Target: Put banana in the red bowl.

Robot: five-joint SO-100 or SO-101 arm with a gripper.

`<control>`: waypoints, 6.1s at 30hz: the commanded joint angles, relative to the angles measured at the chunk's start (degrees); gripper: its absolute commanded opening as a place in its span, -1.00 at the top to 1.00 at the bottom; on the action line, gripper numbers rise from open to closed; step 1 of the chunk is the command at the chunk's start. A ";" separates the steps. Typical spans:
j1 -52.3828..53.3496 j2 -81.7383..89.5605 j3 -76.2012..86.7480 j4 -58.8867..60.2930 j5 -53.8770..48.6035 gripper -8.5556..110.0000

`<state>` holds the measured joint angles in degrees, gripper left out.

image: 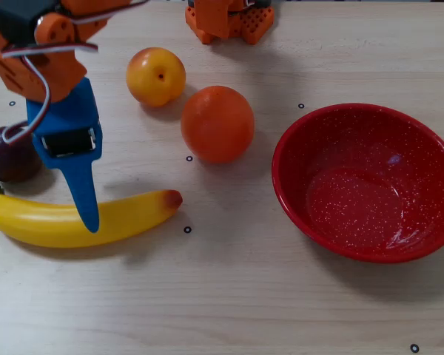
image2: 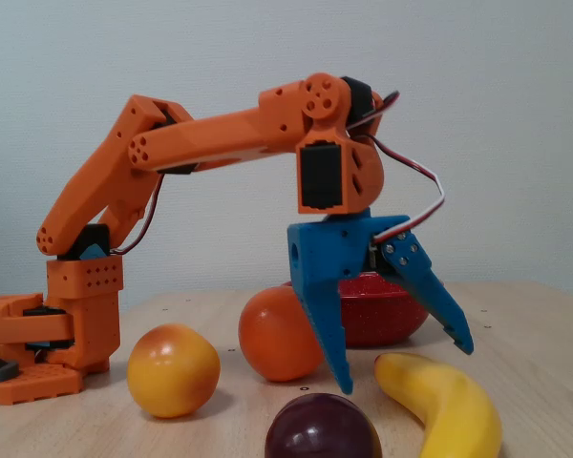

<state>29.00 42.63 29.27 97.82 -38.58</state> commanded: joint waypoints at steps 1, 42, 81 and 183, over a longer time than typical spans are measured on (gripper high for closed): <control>-1.49 2.20 -7.56 -0.62 -1.76 0.12; -2.99 -9.84 -14.50 -10.55 -7.38 0.18; -5.10 -9.67 -11.60 -1.85 8.09 0.18; -7.12 12.04 0.26 -5.10 10.02 0.86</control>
<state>23.55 42.80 34.01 93.60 -30.23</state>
